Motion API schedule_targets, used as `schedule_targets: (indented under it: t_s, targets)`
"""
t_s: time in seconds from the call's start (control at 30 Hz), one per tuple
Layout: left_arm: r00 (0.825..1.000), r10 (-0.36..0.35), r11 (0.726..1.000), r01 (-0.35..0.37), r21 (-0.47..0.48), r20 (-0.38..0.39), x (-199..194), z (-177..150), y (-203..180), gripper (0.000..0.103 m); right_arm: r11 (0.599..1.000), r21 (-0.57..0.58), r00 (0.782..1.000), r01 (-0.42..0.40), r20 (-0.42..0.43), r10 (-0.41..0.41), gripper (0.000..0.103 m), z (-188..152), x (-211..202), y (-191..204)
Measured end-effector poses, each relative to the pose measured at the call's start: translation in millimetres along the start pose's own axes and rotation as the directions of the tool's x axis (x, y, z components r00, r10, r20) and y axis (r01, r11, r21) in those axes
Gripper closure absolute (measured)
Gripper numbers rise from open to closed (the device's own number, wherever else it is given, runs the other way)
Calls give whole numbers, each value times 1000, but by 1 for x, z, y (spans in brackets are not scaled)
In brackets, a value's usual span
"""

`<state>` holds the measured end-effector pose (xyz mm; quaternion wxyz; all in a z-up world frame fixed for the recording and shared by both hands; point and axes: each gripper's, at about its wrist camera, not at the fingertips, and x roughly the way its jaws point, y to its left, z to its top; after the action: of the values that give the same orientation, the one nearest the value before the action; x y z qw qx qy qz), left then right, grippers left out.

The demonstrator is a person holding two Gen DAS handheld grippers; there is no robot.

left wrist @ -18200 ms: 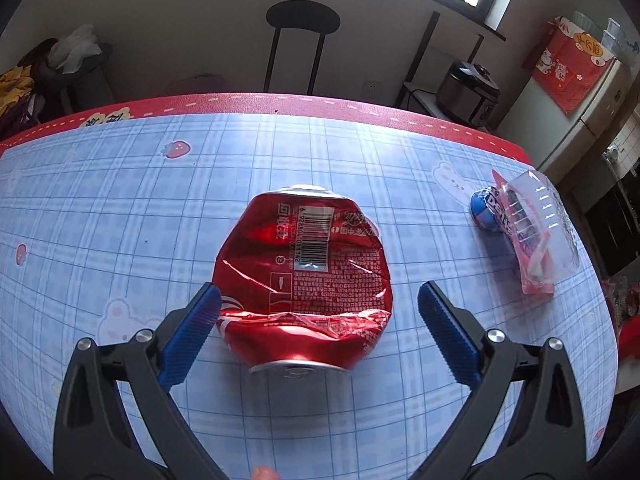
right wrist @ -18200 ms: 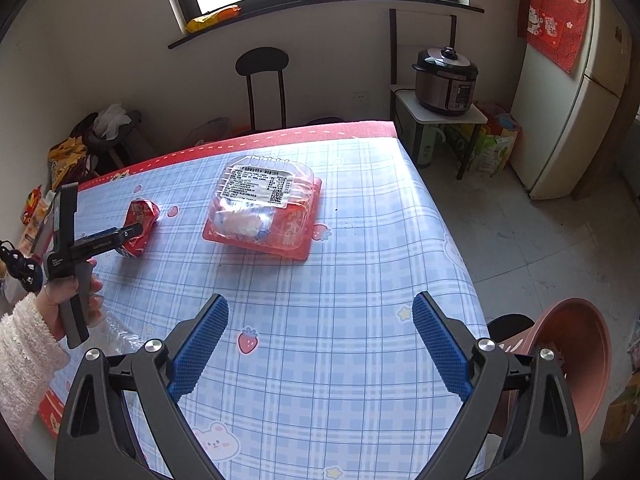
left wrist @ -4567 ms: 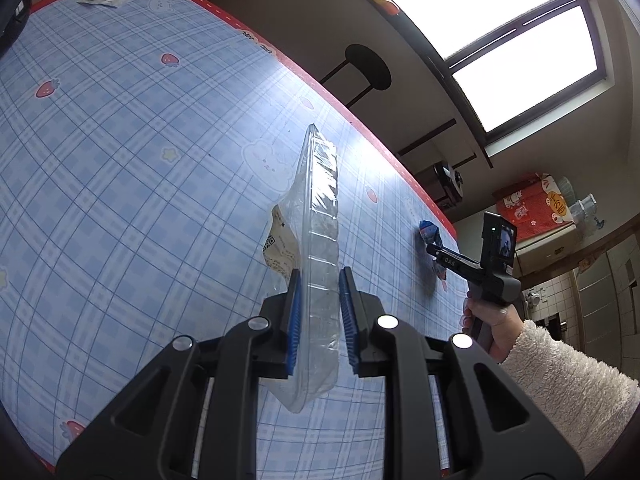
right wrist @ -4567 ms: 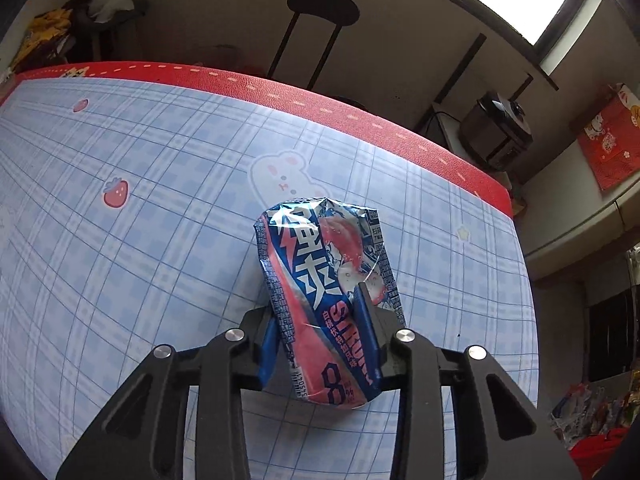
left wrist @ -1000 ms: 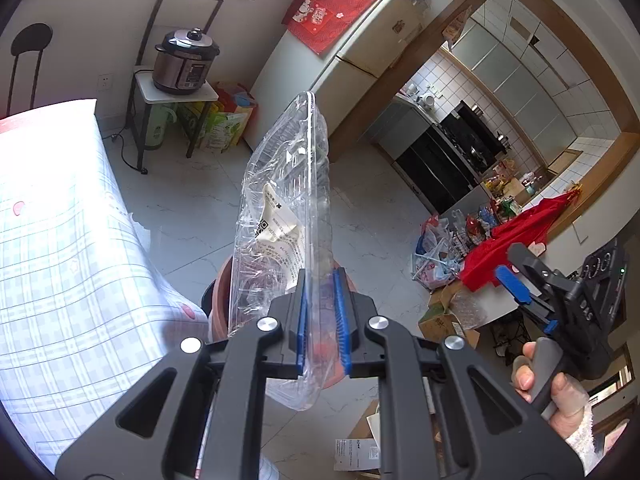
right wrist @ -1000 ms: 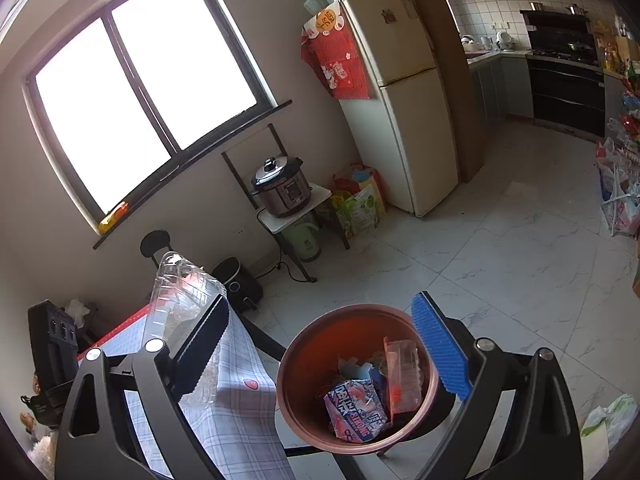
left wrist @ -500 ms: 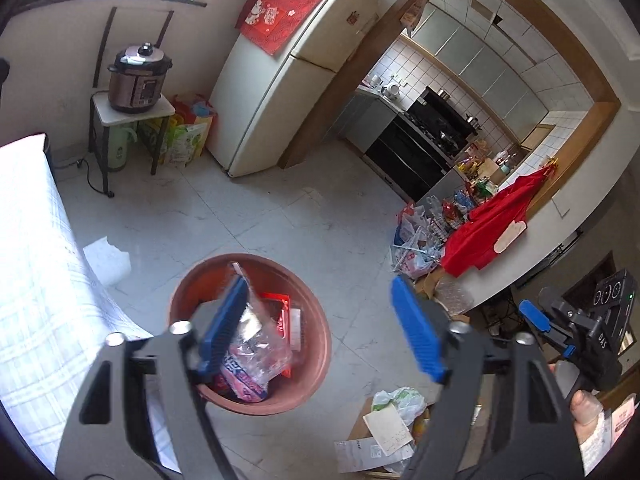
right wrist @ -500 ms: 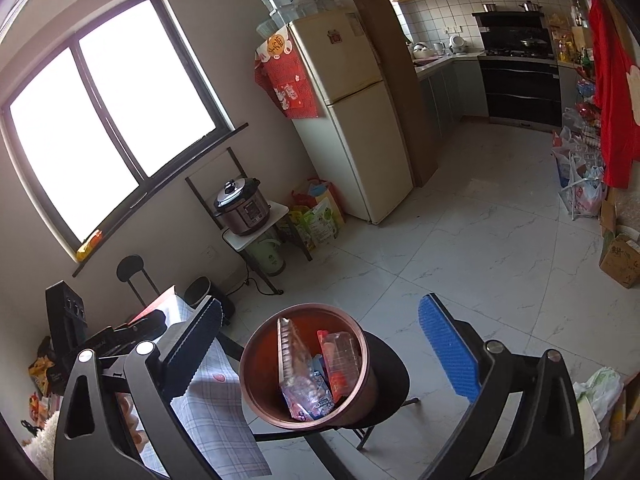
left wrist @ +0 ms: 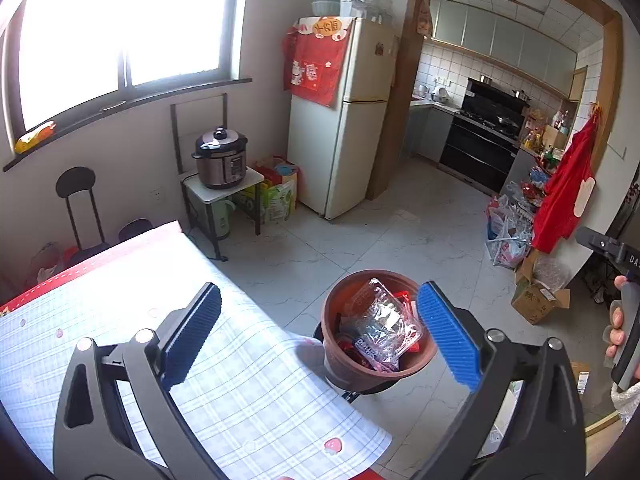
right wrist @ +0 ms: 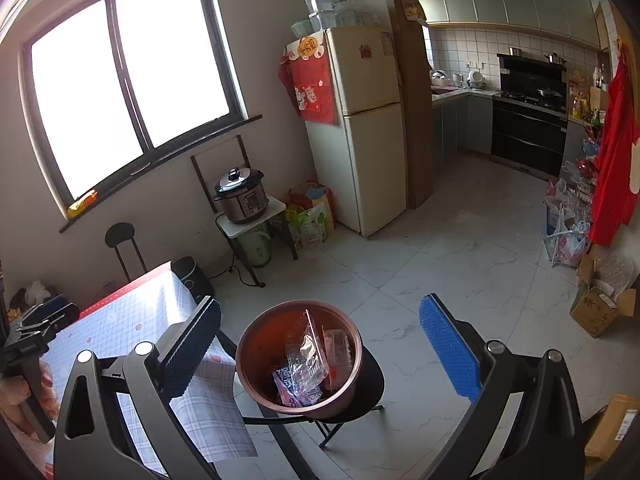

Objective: Collect trash

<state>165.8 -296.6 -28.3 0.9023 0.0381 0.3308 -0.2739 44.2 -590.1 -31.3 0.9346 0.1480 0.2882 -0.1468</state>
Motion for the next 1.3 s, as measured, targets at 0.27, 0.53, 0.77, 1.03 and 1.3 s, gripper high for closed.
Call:
schedule_targets:
  t_s: [0.27, 0.53, 0.77, 1.03, 1.3]
  targets:
    - [996, 77, 992, -73, -103, 40, -81, -35, 50, 6, 992, -119, 997, -36, -71, 28, 6, -40, -11, 79]
    - [967, 240, 959, -221, -176, 91, -140, -77, 70, 6, 983, -171, 993, -68, -111, 49, 6, -75, -24, 138]
    - [966, 247, 952, -228, -204, 75, -155, -104, 82, 6, 970, -229, 993, -80, -98, 59, 6, -83, -34, 169]
    - [970, 229, 956, -208, -206, 81, -160, -107, 87, 6, 970, -238, 997, -53, -71, 37, 6, -86, -41, 180]
    - [970, 225, 959, -202, -196, 98, -165, -107, 86, 6, 969, -244, 997, -42, -67, 26, 6, -88, -43, 183]
